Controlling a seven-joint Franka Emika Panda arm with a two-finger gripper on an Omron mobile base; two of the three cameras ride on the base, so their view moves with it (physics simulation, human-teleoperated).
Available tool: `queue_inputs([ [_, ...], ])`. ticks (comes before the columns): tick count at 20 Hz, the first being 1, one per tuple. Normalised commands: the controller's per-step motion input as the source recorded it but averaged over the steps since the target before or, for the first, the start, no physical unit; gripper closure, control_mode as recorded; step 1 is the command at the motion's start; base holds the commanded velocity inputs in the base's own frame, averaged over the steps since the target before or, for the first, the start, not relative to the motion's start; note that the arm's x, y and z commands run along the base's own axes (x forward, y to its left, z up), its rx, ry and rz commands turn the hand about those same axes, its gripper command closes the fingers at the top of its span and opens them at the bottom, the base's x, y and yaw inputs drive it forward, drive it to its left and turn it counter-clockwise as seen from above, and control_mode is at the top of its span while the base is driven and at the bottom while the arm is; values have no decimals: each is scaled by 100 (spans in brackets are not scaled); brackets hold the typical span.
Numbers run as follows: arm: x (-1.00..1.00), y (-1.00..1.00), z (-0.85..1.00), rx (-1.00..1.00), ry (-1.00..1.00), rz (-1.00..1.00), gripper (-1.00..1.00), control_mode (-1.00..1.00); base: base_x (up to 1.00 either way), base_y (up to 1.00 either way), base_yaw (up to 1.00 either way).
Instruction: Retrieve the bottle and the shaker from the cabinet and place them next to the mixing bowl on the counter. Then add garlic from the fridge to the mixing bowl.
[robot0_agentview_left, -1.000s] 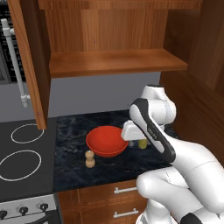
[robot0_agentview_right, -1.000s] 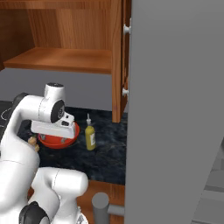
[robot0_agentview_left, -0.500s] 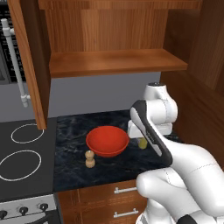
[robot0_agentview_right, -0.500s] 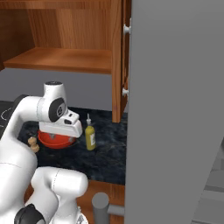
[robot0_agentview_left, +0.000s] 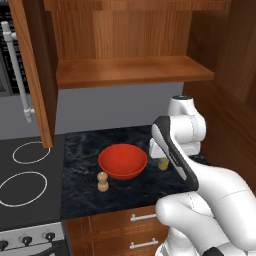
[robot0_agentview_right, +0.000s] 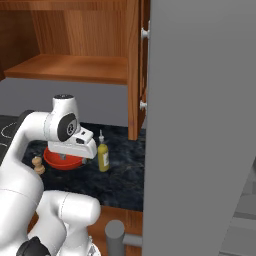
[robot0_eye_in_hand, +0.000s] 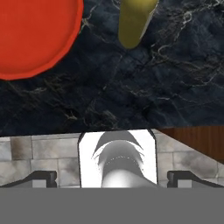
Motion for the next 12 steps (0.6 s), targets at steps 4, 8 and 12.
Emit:
queue_inputs([
  [4, 0, 0, 0, 0, 1, 0, -100, -100, 0, 0, 0],
  [8, 0, 0, -1, 0, 1, 0, -100, 100, 0, 0, 0],
  [12, 0, 0, 0, 0, 0, 0, -100, 100, -2, 6, 0],
])
